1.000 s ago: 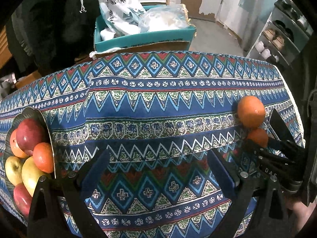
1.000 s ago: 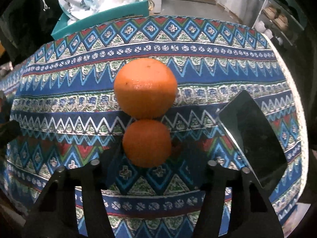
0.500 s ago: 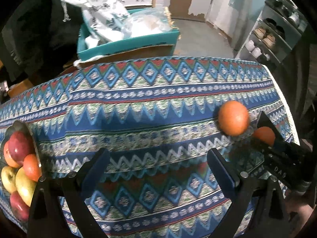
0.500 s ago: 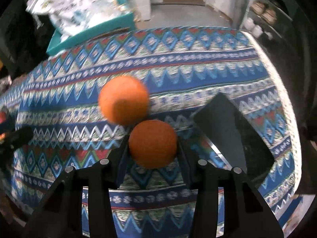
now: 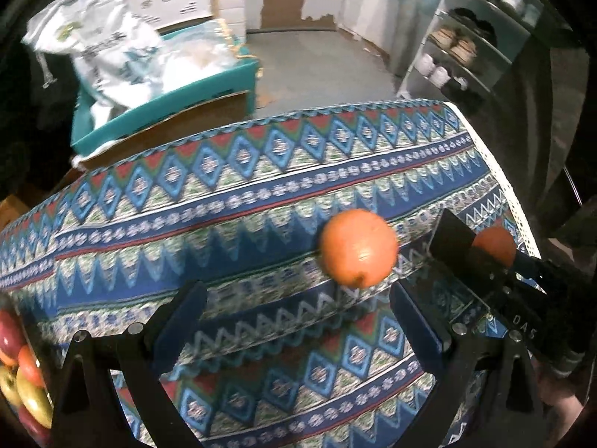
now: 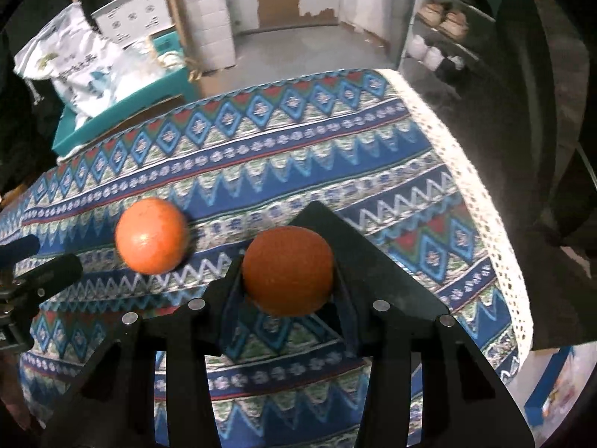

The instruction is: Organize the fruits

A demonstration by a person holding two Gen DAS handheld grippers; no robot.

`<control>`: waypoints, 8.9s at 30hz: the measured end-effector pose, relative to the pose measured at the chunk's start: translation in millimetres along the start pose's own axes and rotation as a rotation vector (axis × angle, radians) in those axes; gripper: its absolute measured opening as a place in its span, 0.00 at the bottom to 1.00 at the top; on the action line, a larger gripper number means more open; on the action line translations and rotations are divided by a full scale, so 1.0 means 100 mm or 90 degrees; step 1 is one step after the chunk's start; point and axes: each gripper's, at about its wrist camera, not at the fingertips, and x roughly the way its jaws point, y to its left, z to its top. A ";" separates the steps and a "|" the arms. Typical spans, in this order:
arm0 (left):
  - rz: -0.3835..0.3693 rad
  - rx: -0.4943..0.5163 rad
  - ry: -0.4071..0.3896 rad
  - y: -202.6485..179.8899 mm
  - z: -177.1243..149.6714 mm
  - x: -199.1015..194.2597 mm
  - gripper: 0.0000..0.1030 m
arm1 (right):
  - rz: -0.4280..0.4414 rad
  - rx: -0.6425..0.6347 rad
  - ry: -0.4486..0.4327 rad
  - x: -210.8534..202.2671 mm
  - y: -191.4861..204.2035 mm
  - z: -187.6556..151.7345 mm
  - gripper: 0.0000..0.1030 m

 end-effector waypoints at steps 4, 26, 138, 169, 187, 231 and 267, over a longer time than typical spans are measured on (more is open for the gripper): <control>-0.006 0.023 0.010 -0.15 0.06 0.14 0.96 | -0.018 -0.005 0.002 0.03 -0.06 -0.03 0.43; -0.062 0.015 0.088 -0.32 0.17 0.76 0.69 | -0.012 -0.003 0.043 0.16 -0.24 -0.14 0.43; 0.075 -0.231 -0.235 2.29 -1.27 -2.52 0.60 | 0.253 -0.313 -0.176 -1.86 3.13 0.07 0.43; 0.099 -0.377 -0.085 3.34 -1.81 -1.69 0.61 | 0.284 -0.385 -0.031 -0.97 4.13 -0.33 0.43; 0.116 -0.393 -0.068 3.37 -1.87 -1.68 0.78 | 0.284 -0.392 0.008 -0.78 4.16 -0.43 0.43; 0.187 -0.319 -0.166 2.89 -1.70 -2.41 0.79 | 0.261 -0.392 -0.066 -1.31 3.77 -0.30 0.54; 0.166 -0.217 -0.325 2.12 -1.26 -3.13 0.99 | 0.234 -0.275 -0.244 -2.31 2.74 0.07 0.69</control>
